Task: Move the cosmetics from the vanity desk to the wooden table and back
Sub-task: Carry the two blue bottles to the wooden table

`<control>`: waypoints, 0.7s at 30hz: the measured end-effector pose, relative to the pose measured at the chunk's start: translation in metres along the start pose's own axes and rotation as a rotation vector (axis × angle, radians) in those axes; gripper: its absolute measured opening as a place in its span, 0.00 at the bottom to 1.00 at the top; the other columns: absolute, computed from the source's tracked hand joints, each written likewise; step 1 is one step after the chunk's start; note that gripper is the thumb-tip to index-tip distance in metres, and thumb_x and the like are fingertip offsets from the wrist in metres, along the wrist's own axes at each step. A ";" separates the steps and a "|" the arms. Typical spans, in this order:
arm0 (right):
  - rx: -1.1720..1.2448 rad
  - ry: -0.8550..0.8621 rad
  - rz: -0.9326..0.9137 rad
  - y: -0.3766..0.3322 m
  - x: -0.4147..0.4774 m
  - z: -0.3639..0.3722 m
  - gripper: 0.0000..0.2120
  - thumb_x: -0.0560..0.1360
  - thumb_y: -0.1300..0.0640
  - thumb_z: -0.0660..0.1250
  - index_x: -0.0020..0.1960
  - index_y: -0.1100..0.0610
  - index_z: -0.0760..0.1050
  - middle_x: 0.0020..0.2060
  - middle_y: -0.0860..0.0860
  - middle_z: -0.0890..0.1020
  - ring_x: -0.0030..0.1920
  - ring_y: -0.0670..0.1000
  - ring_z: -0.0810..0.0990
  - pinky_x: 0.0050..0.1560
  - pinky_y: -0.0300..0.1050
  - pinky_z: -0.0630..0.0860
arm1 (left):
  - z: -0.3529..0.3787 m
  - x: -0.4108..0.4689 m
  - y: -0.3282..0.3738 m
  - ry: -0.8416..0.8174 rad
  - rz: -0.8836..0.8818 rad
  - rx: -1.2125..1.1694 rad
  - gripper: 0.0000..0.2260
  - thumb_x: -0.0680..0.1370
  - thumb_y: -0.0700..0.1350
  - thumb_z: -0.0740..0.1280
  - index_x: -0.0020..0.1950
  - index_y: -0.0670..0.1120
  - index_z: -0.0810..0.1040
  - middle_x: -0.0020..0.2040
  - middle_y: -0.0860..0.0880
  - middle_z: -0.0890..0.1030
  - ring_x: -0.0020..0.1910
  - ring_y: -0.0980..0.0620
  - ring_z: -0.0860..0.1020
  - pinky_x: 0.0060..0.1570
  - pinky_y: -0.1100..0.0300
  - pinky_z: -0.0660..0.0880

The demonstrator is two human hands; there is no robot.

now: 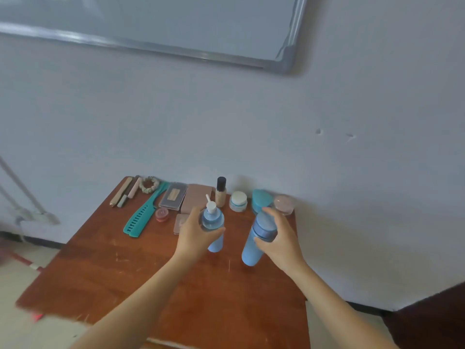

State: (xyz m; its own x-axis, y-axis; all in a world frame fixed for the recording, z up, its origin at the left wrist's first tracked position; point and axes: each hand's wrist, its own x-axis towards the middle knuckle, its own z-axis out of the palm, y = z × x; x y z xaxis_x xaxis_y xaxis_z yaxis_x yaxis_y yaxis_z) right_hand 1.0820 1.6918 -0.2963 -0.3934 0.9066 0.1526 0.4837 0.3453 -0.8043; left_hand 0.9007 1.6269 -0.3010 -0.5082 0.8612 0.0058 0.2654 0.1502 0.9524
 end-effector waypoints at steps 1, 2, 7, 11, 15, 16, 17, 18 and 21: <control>-0.015 -0.011 0.010 0.005 0.018 0.001 0.29 0.67 0.64 0.72 0.64 0.49 0.67 0.58 0.46 0.71 0.56 0.42 0.69 0.52 0.33 0.63 | 0.007 0.014 0.002 -0.001 -0.011 0.013 0.20 0.67 0.39 0.74 0.55 0.49 0.70 0.49 0.52 0.77 0.49 0.52 0.76 0.47 0.58 0.74; -0.025 -0.024 0.008 0.010 0.035 0.002 0.28 0.67 0.65 0.71 0.64 0.51 0.67 0.59 0.48 0.72 0.56 0.44 0.69 0.52 0.34 0.63 | 0.014 0.027 0.003 0.001 -0.017 0.023 0.20 0.67 0.39 0.74 0.54 0.48 0.70 0.48 0.52 0.77 0.49 0.52 0.76 0.46 0.59 0.73; -0.054 -0.067 -0.013 0.027 0.101 0.012 0.27 0.69 0.63 0.71 0.66 0.54 0.67 0.57 0.52 0.73 0.59 0.51 0.72 0.53 0.36 0.65 | 0.039 0.077 0.002 0.022 -0.087 0.028 0.18 0.67 0.40 0.74 0.52 0.49 0.71 0.44 0.57 0.77 0.45 0.54 0.76 0.46 0.59 0.73; -0.091 -0.101 -0.024 0.032 0.130 0.019 0.28 0.69 0.61 0.70 0.67 0.53 0.66 0.58 0.53 0.72 0.57 0.52 0.73 0.53 0.42 0.70 | 0.049 0.097 0.000 0.036 -0.130 0.040 0.16 0.66 0.42 0.74 0.50 0.48 0.72 0.41 0.57 0.76 0.41 0.57 0.75 0.39 0.64 0.71; -0.114 -0.127 -0.075 0.034 0.138 0.020 0.28 0.69 0.61 0.70 0.67 0.53 0.66 0.59 0.52 0.71 0.57 0.50 0.73 0.52 0.41 0.70 | 0.055 0.107 -0.003 0.035 -0.144 0.048 0.18 0.66 0.43 0.74 0.51 0.48 0.72 0.43 0.55 0.77 0.44 0.54 0.76 0.44 0.60 0.72; -0.115 -0.127 -0.081 0.034 0.138 0.020 0.28 0.69 0.61 0.70 0.67 0.53 0.66 0.59 0.52 0.71 0.57 0.50 0.73 0.51 0.39 0.70 | 0.056 0.109 -0.003 0.032 -0.145 0.053 0.17 0.67 0.41 0.74 0.51 0.48 0.72 0.43 0.55 0.77 0.45 0.52 0.76 0.45 0.59 0.72; -0.116 -0.125 -0.083 0.034 0.137 0.020 0.29 0.69 0.61 0.70 0.67 0.53 0.66 0.59 0.51 0.71 0.57 0.49 0.73 0.51 0.37 0.69 | 0.057 0.110 -0.003 0.024 -0.144 0.055 0.16 0.68 0.40 0.73 0.50 0.49 0.71 0.43 0.55 0.77 0.45 0.51 0.76 0.45 0.59 0.72; -0.116 -0.122 -0.085 0.035 0.137 0.021 0.29 0.69 0.61 0.70 0.67 0.53 0.66 0.59 0.52 0.71 0.57 0.49 0.73 0.50 0.35 0.67 | 0.057 0.111 -0.003 0.020 -0.140 0.056 0.15 0.68 0.40 0.73 0.49 0.50 0.71 0.42 0.55 0.76 0.45 0.51 0.76 0.45 0.58 0.72; -0.134 -0.122 -0.080 0.035 0.134 0.022 0.30 0.69 0.62 0.70 0.68 0.52 0.64 0.60 0.52 0.70 0.58 0.49 0.72 0.49 0.32 0.63 | 0.057 0.110 -0.004 0.030 -0.105 0.076 0.14 0.61 0.51 0.70 0.43 0.56 0.69 0.45 0.49 0.76 0.46 0.49 0.75 0.47 0.55 0.74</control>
State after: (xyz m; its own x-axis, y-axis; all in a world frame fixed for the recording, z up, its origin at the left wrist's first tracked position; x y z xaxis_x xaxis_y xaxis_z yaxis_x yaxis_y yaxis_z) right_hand 1.0290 1.8197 -0.3166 -0.5225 0.8418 0.1359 0.5434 0.4515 -0.7077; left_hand 0.8902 1.7486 -0.3214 -0.5607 0.8239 -0.0823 0.2701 0.2760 0.9224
